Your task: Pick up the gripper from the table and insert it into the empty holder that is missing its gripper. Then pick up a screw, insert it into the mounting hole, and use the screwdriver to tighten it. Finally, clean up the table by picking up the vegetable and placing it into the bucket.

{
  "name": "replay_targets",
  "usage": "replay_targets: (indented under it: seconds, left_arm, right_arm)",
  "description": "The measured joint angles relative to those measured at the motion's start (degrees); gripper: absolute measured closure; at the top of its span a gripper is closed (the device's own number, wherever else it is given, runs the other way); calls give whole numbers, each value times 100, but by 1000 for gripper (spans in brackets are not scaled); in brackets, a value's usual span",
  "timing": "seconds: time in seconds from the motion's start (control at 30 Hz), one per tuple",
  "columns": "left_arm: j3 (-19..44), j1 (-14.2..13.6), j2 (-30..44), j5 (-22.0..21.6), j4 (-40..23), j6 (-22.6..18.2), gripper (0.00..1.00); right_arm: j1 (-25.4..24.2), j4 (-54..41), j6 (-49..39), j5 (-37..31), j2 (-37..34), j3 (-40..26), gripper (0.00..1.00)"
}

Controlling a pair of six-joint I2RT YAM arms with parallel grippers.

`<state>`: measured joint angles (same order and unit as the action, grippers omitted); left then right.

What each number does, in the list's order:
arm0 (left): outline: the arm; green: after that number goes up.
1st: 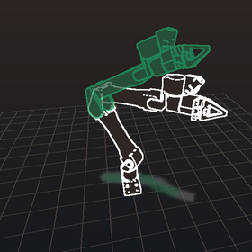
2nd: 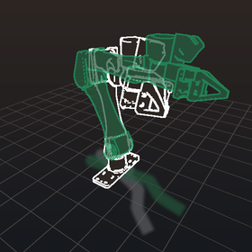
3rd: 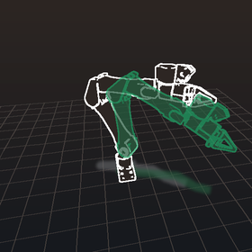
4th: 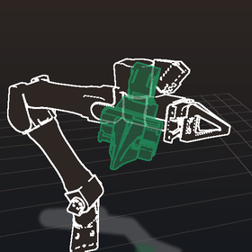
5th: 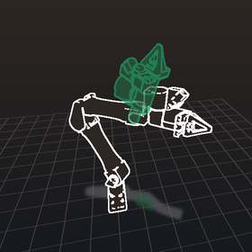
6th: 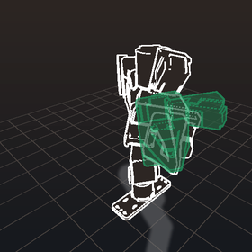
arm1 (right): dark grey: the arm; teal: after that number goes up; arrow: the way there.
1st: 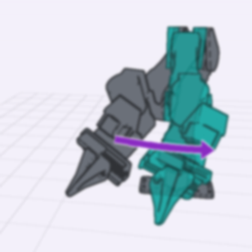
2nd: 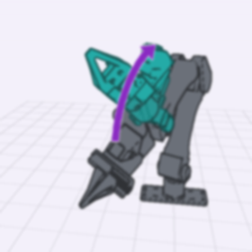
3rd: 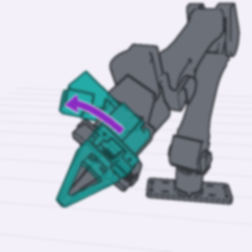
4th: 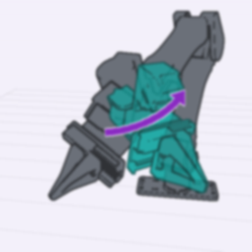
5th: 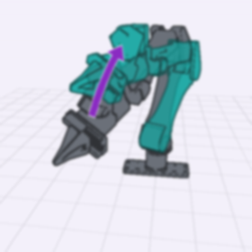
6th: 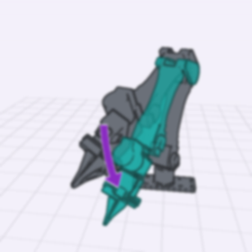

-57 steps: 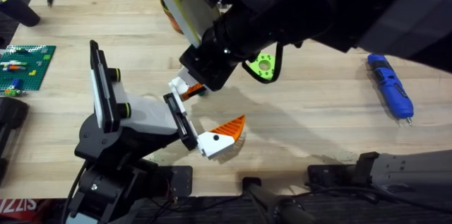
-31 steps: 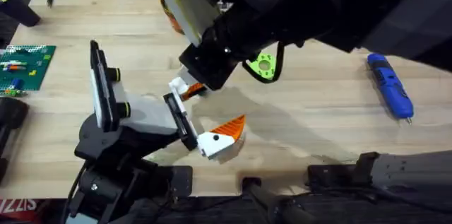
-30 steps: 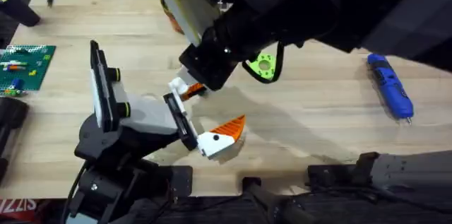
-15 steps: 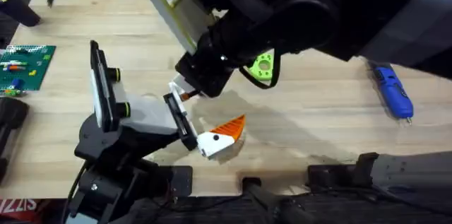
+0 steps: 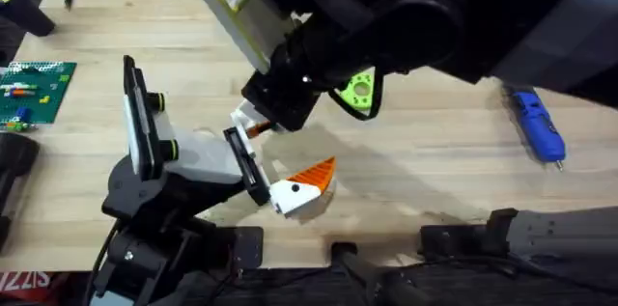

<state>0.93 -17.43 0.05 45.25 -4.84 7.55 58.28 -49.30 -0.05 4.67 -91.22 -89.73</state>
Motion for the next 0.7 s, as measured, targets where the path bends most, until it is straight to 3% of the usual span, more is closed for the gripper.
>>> replay_targets:
  seconds: [0.7]
  left_arm:
    - [0,0,0,0,0,0,15]
  right_arm:
    - [0,-26,0,54,-73,0,988]
